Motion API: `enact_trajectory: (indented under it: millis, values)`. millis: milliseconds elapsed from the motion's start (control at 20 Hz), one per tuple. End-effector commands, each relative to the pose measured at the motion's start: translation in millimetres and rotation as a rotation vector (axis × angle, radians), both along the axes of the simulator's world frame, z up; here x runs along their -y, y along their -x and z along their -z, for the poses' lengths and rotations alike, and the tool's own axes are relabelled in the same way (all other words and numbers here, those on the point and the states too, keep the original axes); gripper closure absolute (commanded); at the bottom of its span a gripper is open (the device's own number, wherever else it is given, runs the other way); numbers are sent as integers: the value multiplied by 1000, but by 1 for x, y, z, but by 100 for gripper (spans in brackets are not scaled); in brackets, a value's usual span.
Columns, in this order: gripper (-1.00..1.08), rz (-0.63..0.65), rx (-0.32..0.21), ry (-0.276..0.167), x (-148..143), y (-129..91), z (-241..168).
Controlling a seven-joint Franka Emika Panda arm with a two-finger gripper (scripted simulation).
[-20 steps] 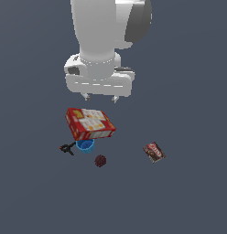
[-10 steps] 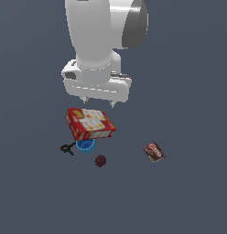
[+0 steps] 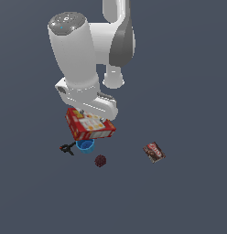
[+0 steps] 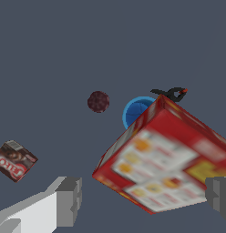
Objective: Pick up a designated object from a clutter of objects.
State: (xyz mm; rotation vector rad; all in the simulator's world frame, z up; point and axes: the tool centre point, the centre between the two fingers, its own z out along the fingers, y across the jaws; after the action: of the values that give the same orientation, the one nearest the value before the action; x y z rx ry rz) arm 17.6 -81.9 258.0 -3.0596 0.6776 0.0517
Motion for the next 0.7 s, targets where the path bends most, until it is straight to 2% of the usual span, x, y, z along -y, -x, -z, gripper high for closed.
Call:
enact_trajectory:
  millis: [0, 650]
  values:
    - [-92, 94, 1, -6, 11, -7, 15]
    - [-92, 594, 3, -11, 77, -29, 98]
